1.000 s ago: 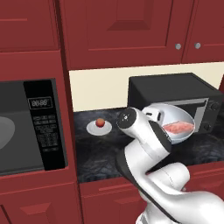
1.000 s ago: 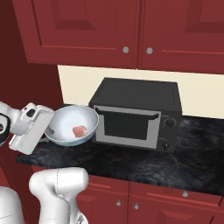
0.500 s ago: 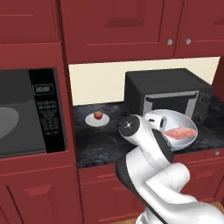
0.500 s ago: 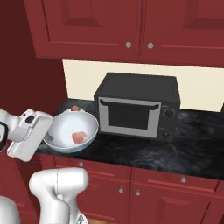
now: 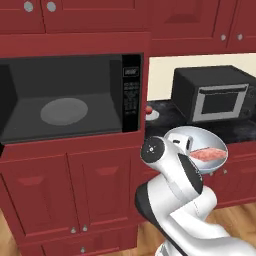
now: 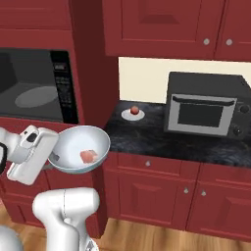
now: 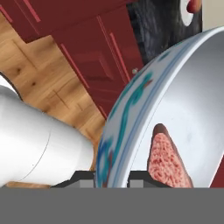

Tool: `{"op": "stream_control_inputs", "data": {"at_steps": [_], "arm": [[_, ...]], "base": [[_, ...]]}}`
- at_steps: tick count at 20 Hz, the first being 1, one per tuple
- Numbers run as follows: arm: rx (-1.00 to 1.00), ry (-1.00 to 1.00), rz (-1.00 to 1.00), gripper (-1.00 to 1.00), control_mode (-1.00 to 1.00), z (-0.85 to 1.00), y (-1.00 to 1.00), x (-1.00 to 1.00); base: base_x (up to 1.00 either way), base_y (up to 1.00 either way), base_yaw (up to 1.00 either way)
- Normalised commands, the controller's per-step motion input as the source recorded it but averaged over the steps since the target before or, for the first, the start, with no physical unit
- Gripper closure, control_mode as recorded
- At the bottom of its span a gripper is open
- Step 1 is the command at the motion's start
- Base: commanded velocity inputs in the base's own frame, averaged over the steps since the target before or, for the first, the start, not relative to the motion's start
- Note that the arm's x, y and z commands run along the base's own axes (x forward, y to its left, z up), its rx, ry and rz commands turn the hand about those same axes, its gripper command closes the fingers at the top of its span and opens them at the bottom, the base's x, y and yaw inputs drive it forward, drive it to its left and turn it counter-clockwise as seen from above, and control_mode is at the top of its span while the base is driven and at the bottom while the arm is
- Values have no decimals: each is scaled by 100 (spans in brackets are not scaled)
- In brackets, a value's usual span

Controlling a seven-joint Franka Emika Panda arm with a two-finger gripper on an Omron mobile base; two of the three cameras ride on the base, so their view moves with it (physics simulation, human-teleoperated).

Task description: Remove the peach from the bowl and place it on the small plate. Then place the bowl with only the steak in the microwave, close the door, and press the start button to microwave the steak.

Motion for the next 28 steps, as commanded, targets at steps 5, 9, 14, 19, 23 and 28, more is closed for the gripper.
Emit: {"op": "stream_control_inputs", "data": {"at_steps": [5,9,14,19,23,28], "arm": [[0,0,0,100,100,0,0,0],[0,0,0,100,100,0,0,0],[0,0,0,100,100,0,0,0],[0,0,0,100,100,0,0,0],[0,0,0,100,100,0,0,0],[0,0,0,100,100,0,0,0]], "base": [[31,100,-3],[19,48,0],[24,25,1],[-23,16,1],[-77,9,0],[-42,25,0]]}}
